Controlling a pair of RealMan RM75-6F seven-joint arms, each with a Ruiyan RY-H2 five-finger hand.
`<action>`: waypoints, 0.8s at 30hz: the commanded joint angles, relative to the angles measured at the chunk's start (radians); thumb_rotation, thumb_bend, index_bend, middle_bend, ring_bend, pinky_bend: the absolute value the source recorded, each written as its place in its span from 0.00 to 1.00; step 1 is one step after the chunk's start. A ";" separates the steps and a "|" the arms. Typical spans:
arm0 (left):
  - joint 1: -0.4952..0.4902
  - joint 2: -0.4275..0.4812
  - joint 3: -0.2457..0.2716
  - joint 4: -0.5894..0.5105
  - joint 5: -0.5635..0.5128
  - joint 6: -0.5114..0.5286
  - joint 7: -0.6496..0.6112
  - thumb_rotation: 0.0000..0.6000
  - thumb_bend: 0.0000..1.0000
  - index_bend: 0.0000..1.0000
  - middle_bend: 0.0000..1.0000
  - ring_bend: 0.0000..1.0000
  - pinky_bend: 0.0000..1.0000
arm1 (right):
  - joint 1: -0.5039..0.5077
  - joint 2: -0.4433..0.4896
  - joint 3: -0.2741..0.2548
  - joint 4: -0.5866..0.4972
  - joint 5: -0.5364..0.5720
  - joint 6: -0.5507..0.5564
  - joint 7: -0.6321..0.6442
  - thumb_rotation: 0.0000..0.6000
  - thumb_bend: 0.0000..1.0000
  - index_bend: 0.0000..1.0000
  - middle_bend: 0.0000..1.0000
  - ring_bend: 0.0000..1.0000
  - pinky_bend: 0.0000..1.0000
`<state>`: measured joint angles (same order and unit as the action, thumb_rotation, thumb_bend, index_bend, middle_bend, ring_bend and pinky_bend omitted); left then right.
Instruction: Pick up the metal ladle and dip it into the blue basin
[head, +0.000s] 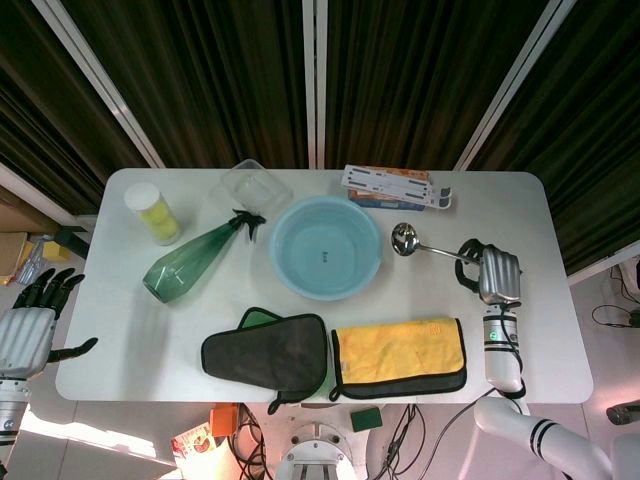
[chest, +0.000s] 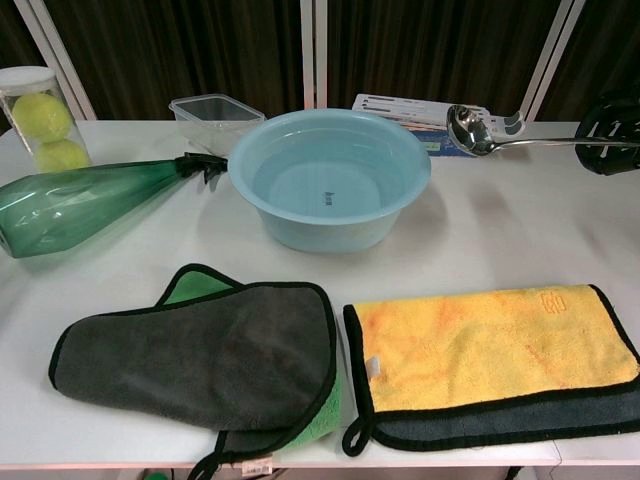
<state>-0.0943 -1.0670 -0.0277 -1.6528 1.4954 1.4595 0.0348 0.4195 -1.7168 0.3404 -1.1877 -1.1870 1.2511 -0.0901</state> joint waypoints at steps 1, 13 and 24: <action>0.001 0.001 0.000 0.000 0.000 0.002 -0.001 0.91 0.00 0.15 0.10 0.04 0.18 | 0.002 0.036 0.018 -0.067 0.027 -0.012 -0.022 1.00 0.56 0.91 0.58 0.59 0.85; -0.001 0.004 -0.002 0.002 -0.003 -0.001 -0.010 0.91 0.00 0.15 0.10 0.04 0.19 | 0.099 0.079 0.053 -0.233 0.068 -0.061 -0.187 1.00 0.58 0.91 0.59 0.64 0.86; 0.001 0.011 -0.005 0.008 -0.008 0.000 -0.033 0.91 0.00 0.15 0.09 0.04 0.19 | 0.271 0.014 0.047 -0.189 0.154 -0.143 -0.475 1.00 0.58 0.91 0.60 0.64 0.87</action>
<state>-0.0936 -1.0566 -0.0323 -1.6453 1.4875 1.4595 0.0025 0.6474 -1.6765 0.3891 -1.4053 -1.0599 1.1280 -0.5117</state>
